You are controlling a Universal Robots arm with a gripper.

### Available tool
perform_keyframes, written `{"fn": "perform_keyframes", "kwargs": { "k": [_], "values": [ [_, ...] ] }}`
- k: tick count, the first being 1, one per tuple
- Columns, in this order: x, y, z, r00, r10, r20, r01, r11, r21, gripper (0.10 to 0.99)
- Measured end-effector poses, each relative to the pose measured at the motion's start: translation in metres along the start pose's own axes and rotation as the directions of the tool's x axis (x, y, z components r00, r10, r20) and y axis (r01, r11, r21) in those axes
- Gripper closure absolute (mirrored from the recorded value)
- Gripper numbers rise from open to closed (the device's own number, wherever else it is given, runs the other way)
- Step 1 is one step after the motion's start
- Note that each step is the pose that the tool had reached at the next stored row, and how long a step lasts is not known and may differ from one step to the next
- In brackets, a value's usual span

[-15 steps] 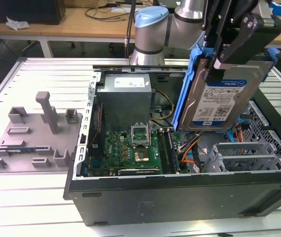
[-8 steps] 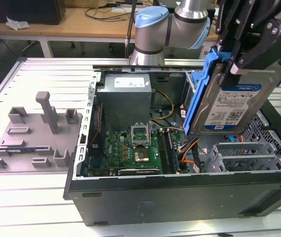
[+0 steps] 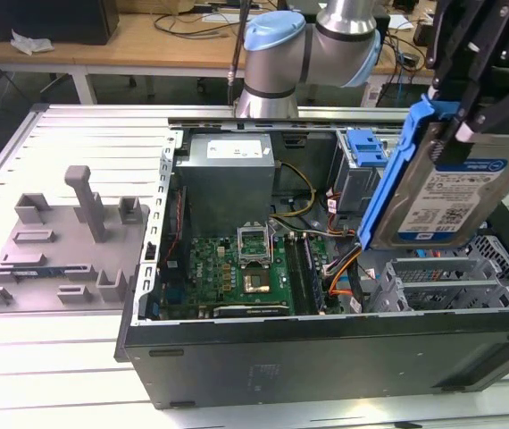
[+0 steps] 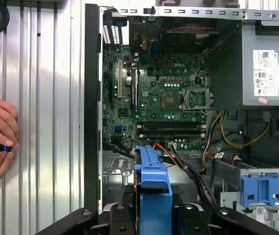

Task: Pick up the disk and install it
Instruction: 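Insert the disk into the insertion slot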

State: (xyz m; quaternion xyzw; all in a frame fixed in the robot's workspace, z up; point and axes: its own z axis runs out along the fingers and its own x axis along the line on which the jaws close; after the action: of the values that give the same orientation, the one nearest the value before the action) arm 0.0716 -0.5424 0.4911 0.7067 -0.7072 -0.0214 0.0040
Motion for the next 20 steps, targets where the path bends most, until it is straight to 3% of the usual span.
{"fn": "perform_keyframes", "kwargs": {
  "k": [11,15,20],
  "values": [
    [0.0009,-0.0372,0.0008,1.0000,0.000,0.0007,0.000,1.0000,0.000,0.722],
    [0.0010,-0.0436,0.0021,1.0000,0.000,0.0023,0.000,1.0000,0.000,0.722],
    [0.0010,-0.0448,0.0043,1.0000,0.000,0.0026,0.000,1.0000,0.000,0.722]
  ]
}}
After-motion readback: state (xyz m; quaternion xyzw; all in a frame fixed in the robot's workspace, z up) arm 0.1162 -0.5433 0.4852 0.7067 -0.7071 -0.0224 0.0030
